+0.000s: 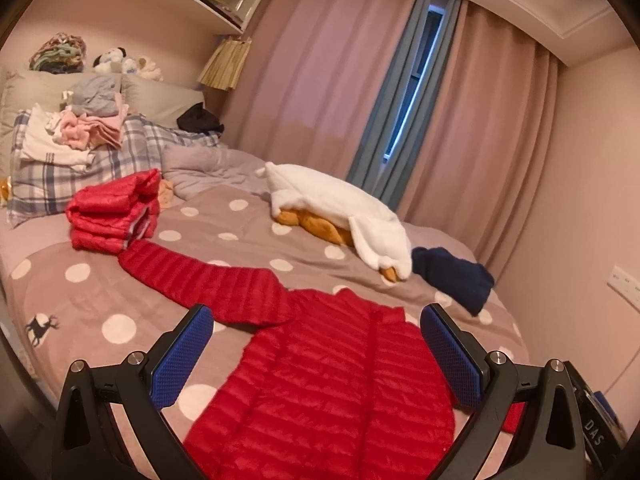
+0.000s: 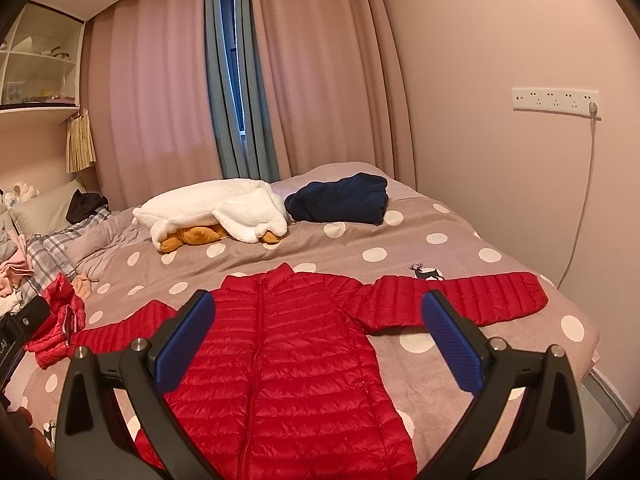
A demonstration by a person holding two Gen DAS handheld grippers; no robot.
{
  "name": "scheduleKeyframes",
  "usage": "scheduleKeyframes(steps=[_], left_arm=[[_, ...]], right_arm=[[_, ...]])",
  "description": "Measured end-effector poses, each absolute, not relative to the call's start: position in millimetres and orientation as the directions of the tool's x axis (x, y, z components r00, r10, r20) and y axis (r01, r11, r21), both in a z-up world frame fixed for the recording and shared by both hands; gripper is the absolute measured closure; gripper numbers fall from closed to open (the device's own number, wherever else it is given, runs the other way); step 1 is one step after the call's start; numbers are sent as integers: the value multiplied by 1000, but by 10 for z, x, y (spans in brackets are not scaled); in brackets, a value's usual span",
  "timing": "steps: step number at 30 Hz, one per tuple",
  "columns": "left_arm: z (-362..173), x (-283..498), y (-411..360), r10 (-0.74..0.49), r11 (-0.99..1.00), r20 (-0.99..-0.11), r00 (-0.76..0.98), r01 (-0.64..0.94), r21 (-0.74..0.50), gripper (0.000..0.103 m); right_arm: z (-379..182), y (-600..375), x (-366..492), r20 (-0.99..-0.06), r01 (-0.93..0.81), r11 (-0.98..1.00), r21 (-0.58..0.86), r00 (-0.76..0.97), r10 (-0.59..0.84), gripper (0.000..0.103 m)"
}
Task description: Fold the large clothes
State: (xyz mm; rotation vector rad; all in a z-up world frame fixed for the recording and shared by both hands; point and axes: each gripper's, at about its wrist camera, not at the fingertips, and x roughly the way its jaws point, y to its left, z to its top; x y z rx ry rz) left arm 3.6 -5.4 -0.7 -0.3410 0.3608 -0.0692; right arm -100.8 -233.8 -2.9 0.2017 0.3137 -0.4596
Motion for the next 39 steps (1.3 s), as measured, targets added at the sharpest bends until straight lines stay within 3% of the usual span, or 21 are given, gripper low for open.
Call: scheduleKeyframes(steps=[23,39], left_arm=[[-19,93,-41,-103,945,-363,926,-23,-327,1],[-2,44,-35,-93,946,-338,936,-23,-324,1]], right_arm=[[-62,-2246,-938,-352,451,889,85,848,-396,0],[-10,-2268,-1060,-319,466,879,98,852,-416,0]])
